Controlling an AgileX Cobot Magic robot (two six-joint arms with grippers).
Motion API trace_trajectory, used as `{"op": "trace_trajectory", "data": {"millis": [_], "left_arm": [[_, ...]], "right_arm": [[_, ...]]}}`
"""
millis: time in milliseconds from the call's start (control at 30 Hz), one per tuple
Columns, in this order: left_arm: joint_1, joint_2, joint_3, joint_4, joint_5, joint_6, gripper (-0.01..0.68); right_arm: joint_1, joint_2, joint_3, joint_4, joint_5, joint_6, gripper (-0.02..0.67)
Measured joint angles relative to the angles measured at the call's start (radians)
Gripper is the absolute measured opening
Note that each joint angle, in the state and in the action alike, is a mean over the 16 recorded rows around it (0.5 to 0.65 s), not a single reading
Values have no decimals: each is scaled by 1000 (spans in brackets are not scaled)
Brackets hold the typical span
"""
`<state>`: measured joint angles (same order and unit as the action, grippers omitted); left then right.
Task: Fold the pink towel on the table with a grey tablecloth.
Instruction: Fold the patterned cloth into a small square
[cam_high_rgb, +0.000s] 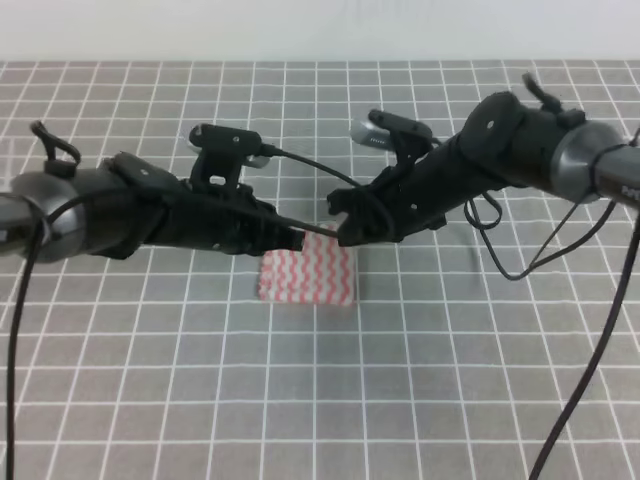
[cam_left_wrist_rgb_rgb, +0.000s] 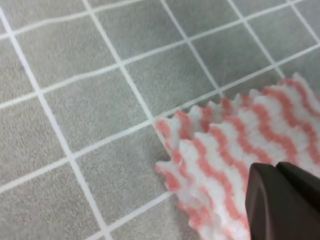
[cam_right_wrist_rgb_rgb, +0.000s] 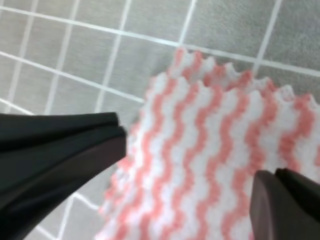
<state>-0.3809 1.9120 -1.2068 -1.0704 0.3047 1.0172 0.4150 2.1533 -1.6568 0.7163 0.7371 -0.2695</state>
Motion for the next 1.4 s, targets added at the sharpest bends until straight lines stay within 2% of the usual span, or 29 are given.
{"op": "trace_trajectory", "data": {"millis": [433, 733, 900, 1067, 1400], "left_arm": [[3, 62, -21, 3, 11, 6, -3], [26, -61, -3, 22, 8, 9, -4], [42, -218, 64, 28, -21, 9, -4], [51, -428, 196, 14, -77, 3, -4], [54, -986, 566, -27, -191, -6, -4]], "right_arm": [[0, 52, -19, 2, -7, 0, -15], [0, -13, -20, -85, 36, 20, -15], [0, -87, -8, -167, 84, 45, -15], [0, -195, 46, -239, 111, 71, -15], [0, -547, 321, -259, 46, 83, -15]]}}
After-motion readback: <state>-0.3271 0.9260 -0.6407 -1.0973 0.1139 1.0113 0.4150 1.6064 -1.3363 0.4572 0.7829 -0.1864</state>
